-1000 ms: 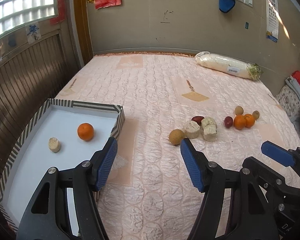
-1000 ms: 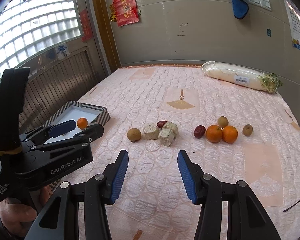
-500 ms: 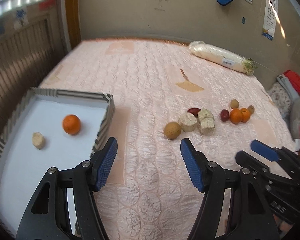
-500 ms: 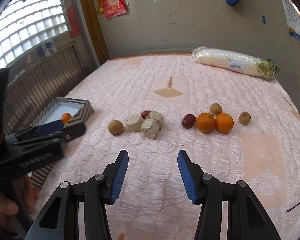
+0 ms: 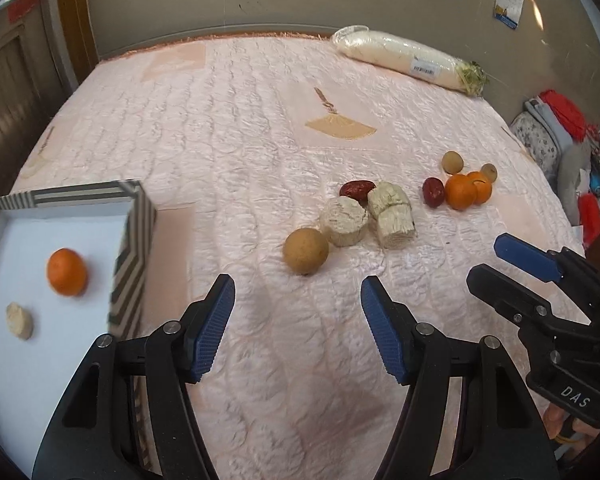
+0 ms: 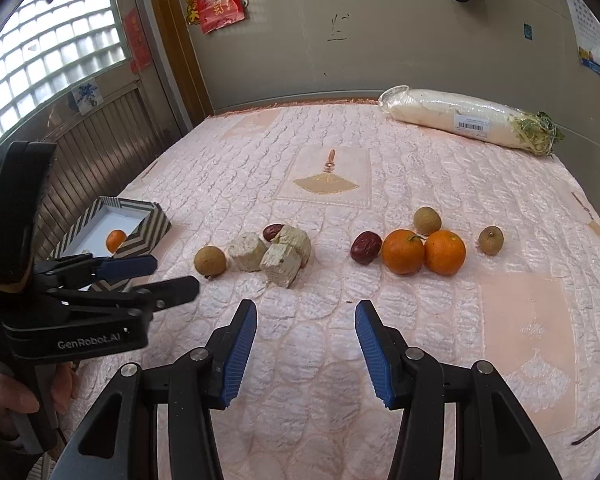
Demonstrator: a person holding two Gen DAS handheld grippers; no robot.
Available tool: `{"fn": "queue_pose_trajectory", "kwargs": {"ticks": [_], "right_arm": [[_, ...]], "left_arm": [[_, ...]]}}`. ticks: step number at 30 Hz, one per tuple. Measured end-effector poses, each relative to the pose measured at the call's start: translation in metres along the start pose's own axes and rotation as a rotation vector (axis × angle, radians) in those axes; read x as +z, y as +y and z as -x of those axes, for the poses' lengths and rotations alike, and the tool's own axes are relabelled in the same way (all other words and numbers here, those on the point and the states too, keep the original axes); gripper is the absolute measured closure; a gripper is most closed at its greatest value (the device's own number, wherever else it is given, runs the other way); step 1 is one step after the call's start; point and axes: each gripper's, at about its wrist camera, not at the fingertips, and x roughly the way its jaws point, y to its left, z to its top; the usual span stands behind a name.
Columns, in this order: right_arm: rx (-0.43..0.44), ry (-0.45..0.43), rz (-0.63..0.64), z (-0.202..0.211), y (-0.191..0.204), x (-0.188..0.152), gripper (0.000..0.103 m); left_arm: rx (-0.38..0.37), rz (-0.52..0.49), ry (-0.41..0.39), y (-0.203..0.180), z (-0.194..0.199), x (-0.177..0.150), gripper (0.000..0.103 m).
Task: Organize fruits
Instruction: 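Grasp the small brown round fruit with the left tool while the right grasps a square pastry, then carry the brown fruit and square pastry in both tools over the tray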
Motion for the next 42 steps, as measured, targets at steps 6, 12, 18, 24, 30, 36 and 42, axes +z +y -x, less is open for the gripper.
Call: {"fn": "queue_pose_trajectory", "kwargs": {"ticks": [6,12,18,24,30,36,42], "right_arm": [[0.015,0.025,0.019,-0.020,-0.002,0.007,0.054],[0.002,0.053,0.037,-0.031,-0.001,0.007,0.054],[0.016,0.048,0.031,-0.032,0.000,0.010,0.054],[0.029,0.049,0.015,-0.040,0.007,0.015,0.054],[0.043,0.054,-0.022,-0.060,0.012,0.025,0.054],[0.023,0.069,0.010,-0.062,0.018,0.020,0.075],[0.035,0.008,-0.005,-0.032,0.019,0.014,0.075]], "left_arm": [[0.025,-0.004,0.010,-0.004,-0.014,0.008,0.037],[0.001,0.006,-0.007,0.000,-0.019,0.009,0.052],[0.002,0.010,-0.018,0.002,-0.017,0.006,0.077],[0.010,0.035,-0.057,0.007,0.001,0.000,0.077],[0.009,0.060,-0.079,0.012,0.015,-0.010,0.077],[-0.014,0.074,-0.094,0.015,0.030,-0.015,0.077],[-0.019,0.086,-0.106,0.021,0.043,-0.023,0.077]]}}
